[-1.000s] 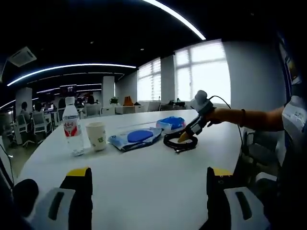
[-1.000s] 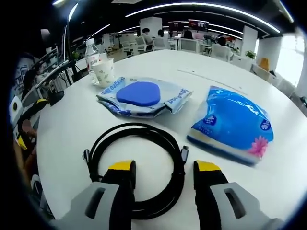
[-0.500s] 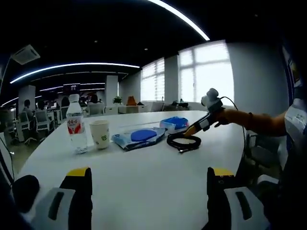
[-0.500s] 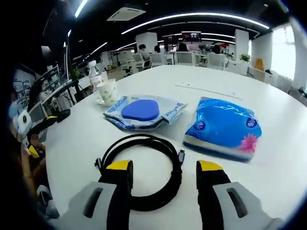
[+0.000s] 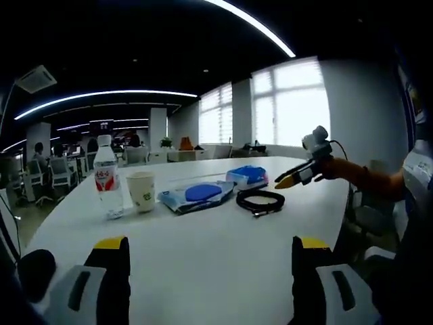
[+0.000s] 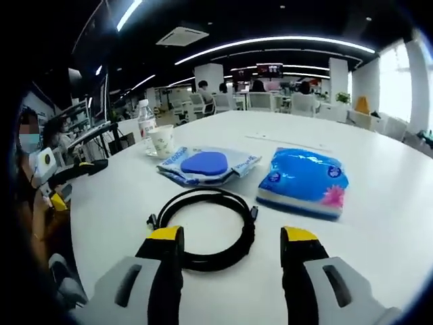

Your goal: Arrange the tabletop items into an orderly group along one side of the table until the central work area is clear of visible clutter.

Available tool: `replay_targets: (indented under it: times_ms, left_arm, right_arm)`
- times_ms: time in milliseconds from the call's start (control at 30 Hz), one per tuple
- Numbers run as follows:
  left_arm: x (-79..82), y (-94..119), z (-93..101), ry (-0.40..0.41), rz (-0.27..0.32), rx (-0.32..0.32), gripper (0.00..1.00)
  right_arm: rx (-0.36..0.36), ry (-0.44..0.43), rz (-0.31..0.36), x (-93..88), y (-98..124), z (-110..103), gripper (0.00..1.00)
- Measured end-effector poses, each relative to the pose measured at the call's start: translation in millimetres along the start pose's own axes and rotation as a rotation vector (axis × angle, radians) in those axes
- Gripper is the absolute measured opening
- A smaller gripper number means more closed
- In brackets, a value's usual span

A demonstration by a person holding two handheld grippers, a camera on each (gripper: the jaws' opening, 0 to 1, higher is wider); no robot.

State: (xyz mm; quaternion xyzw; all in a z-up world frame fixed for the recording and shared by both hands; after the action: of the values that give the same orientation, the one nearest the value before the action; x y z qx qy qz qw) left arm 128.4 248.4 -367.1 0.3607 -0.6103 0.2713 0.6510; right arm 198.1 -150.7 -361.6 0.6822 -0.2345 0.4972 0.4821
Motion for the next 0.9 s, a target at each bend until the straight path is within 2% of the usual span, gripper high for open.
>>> replay_targets:
  times_ms: [300, 500, 900]
  left_arm:
    - [-0.2, 1.6, -1.6, 0.005, 0.010, 0.009, 0.99]
    - [-1.0, 2.3, -2.9, 0.007, 0.011, 0.013, 0.99]
    - [-3.2, 4.5, -2.6, 0.010, 0.001, 0.016, 0.99]
  right_arm:
    - [0.006, -0.019, 0.027, -2.6, 10.9, 1.3, 0.53]
    - [0.016, -0.025, 0.071, -8.1, 27.5, -2.8, 0.52]
    - [0.020, -0.038, 0.111, -37.9, 67.1, -13.1, 0.54]
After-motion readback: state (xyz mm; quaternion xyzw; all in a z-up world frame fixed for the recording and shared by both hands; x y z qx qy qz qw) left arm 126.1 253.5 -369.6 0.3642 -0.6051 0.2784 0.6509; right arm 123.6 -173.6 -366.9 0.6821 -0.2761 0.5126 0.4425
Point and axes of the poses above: the point that each gripper's makers call its tool centre point, and the gripper's own axes: y roughly backward along the fingers, z roughly to its right, x roughly out of its top, the point moved 10 cm from there along y, roughly backward along the fingers, and after that the axes turned 3 degrees about z, right-handed, at the moved point
